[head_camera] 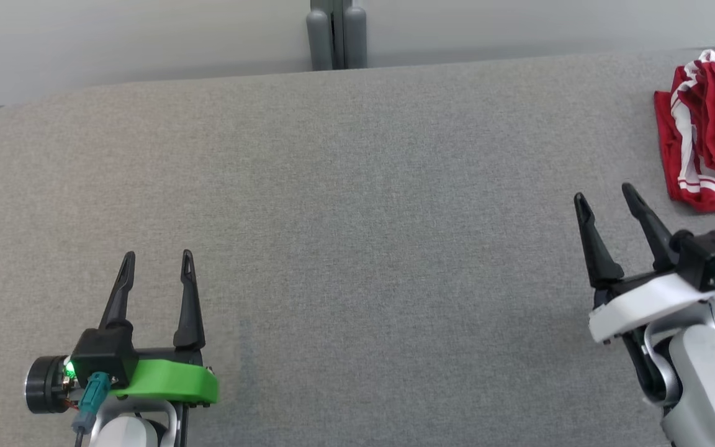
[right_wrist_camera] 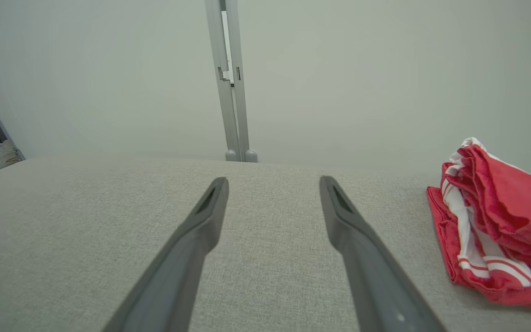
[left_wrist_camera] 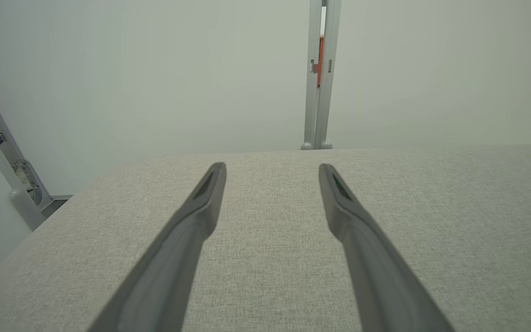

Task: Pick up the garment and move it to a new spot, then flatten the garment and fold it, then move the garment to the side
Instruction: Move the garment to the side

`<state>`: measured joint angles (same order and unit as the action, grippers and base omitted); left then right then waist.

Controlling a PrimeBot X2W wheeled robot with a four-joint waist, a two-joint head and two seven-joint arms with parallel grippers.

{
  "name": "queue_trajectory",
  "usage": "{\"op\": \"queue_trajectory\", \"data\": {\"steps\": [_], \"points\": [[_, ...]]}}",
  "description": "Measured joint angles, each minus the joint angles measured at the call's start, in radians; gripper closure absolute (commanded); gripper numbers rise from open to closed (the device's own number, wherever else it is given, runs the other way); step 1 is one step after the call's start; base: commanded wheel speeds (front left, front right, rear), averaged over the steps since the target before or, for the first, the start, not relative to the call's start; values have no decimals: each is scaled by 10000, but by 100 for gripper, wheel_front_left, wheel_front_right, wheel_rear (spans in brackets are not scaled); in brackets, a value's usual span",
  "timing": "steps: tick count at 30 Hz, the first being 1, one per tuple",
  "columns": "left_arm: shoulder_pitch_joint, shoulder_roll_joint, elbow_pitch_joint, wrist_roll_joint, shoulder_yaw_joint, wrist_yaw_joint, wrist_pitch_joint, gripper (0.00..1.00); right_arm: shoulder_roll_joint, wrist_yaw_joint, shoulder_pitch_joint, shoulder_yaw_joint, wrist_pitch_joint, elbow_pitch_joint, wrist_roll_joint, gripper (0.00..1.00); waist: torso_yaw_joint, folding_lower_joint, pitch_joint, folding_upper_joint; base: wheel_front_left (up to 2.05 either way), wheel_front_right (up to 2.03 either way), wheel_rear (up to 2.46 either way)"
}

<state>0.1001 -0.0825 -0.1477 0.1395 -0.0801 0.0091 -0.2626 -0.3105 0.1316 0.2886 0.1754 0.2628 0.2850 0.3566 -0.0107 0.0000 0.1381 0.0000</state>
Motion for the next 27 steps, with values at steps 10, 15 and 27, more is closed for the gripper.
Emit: {"op": "queue_trajectory", "data": {"steps": [10,15,27], "points": [[-398,67,-263,4,203,-186,-2,0,1035,0,-1895,-798,-2,-928,-439,0,332,0,-857,0,0,0,0],[-482,94,-334,-12,265,-265,-2,0,1315,-2,-2306,-909,-2,-1160,-633,0,437,0,-1038,0,0,0,0],[-546,159,-431,-19,443,-393,-2,0,1565,-2,-2475,-1024,-2,-1392,-807,0,446,0,-1110,0,0,0,0]]}}
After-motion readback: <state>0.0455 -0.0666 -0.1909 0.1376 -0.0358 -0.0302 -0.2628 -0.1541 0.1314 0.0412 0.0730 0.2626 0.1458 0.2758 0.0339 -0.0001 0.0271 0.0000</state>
